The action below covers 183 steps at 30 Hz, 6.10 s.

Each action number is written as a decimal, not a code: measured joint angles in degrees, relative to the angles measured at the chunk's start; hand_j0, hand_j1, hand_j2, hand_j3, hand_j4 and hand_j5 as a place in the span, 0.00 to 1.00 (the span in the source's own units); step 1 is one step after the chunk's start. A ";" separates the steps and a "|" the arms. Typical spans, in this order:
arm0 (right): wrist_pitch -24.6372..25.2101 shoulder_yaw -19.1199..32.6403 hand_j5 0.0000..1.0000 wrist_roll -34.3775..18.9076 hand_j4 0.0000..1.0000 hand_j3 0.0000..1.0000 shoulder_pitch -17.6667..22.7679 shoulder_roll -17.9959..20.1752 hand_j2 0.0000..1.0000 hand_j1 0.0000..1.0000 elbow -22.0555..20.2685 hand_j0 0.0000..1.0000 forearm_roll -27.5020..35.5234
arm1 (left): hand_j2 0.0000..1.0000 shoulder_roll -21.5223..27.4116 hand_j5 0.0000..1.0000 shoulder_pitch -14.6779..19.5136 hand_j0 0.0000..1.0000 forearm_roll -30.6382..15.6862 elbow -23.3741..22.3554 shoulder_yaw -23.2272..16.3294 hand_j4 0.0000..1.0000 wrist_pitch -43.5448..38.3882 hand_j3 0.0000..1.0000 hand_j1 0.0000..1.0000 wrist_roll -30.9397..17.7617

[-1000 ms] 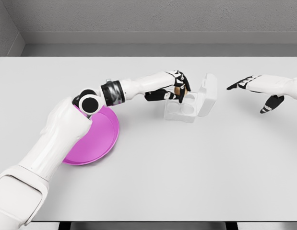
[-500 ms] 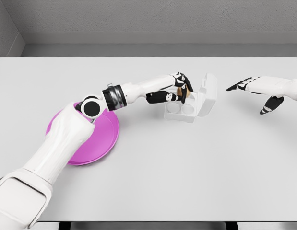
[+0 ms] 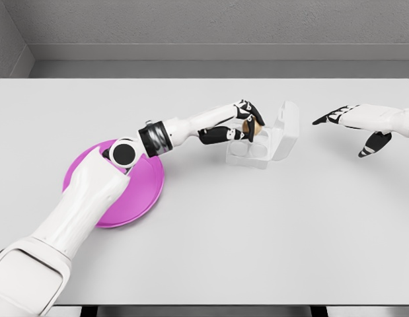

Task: Pack egg into the box and close the box lid

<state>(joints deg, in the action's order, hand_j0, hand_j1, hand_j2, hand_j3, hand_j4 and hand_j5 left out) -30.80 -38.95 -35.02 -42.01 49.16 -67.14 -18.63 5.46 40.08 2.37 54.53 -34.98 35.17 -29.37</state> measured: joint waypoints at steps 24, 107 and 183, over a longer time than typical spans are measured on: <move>0.00 0.06 1.00 0.00 1.00 1.00 -0.09 0.16 1.00 1.00 0.00 1.00 -0.01 | 0.26 -2.79 0.26 -0.53 0.26 -3.04 -5.07 -0.06 0.26 -0.02 0.26 0.26 -0.05; -0.01 -0.03 1.00 0.00 1.00 1.00 0.00 -0.09 1.00 1.00 -0.08 1.00 -0.08 | 0.52 -5.44 0.52 -1.41 0.52 -6.50 -8.77 0.07 0.52 -0.07 0.52 0.52 0.15; 0.33 2.14 1.00 0.00 1.00 1.00 -0.97 -2.98 1.00 1.00 -13.92 1.00 0.04 | 1.00 34.08 1.00 0.70 1.00 -17.30 12.60 -10.59 1.00 -0.05 1.00 1.00 0.46</move>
<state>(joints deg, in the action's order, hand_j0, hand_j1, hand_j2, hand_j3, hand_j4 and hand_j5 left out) -30.47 -36.81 -35.02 -42.98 46.18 -81.05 -18.59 39.54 40.78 -14.93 67.13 -45.57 35.12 -28.91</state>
